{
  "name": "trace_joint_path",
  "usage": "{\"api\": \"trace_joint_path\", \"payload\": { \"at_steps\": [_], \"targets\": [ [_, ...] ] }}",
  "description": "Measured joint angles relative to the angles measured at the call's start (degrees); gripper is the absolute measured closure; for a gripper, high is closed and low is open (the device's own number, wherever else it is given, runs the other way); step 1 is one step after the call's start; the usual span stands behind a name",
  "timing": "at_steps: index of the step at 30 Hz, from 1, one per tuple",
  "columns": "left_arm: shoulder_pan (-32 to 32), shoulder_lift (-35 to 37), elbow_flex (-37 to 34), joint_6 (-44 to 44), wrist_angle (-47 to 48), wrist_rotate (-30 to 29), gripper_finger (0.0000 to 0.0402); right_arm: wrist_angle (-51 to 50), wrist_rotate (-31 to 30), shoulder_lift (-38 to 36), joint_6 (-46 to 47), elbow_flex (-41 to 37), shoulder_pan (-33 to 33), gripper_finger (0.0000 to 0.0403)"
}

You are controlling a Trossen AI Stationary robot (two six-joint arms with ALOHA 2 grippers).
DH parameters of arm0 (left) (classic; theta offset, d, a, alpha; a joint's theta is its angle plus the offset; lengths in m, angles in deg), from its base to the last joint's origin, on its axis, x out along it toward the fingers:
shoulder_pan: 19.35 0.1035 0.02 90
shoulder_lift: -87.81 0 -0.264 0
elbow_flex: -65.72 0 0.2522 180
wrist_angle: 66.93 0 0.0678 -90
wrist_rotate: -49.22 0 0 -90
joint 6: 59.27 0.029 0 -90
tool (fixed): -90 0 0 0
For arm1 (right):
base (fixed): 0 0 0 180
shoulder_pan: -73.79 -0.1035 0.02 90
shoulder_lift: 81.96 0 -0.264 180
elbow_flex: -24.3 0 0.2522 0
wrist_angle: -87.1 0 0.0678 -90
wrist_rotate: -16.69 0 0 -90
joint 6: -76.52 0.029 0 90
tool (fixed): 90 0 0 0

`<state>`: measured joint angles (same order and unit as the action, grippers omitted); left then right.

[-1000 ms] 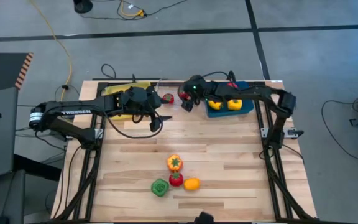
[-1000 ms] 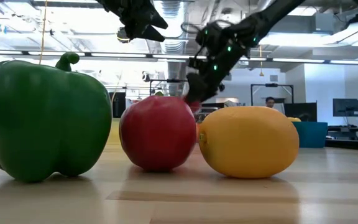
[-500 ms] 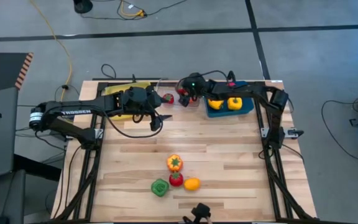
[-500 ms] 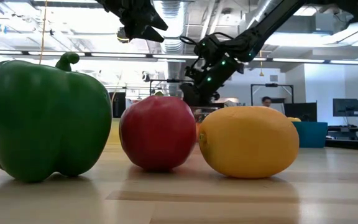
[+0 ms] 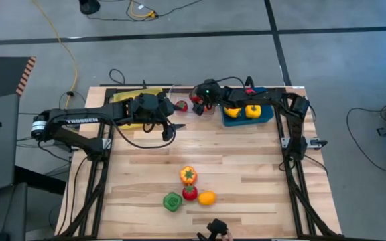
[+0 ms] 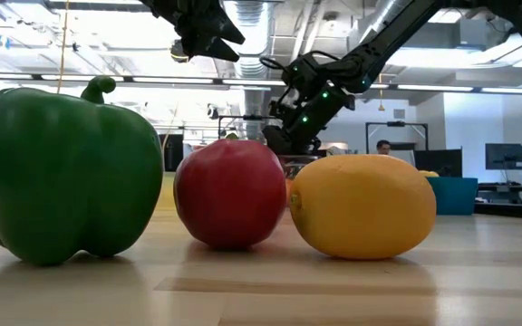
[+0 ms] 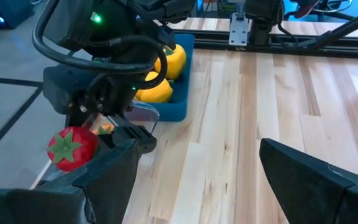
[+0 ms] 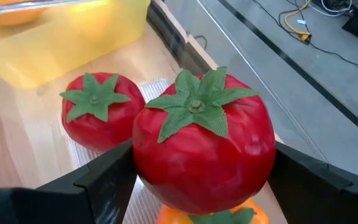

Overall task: Sort produce into baskets
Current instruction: Put the right red tomato into the transparent bin, then put the orange tomato into the transparent bin

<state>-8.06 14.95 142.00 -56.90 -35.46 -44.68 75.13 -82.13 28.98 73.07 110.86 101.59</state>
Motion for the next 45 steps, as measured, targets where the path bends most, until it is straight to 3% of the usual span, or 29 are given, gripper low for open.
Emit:
{"api": "trace_joint_path", "payload": {
  "at_steps": [11,19,29,38,45],
  "targets": [
    [-0.1,0.0,0.0,0.0,0.6,1.6,0.0079,-0.1,0.0,0.0,-0.1,0.0,0.0,0.0042],
    [-3.9,-0.5,0.0,0.0,1.5,6.5,0.0080,-0.1,0.0,0.0,-0.1,0.0,0.0,0.0006],
    [-10.2,-2.3,-0.1,-3.6,1.3,5.5,0.0080,-0.3,-0.1,0.0,0.0,0.0,0.0,0.0004],
    [-10.9,-2.3,0.0,-11.4,0.9,5.4,0.0080,-0.1,-0.3,0.0,-0.1,0.0,0.1,0.0005],
    [-10.9,-2.3,0.0,-11.2,0.9,5.4,0.0076,-2.9,-0.3,-3.4,-1.3,0.0,0.1,0.0006]
  ]
}}
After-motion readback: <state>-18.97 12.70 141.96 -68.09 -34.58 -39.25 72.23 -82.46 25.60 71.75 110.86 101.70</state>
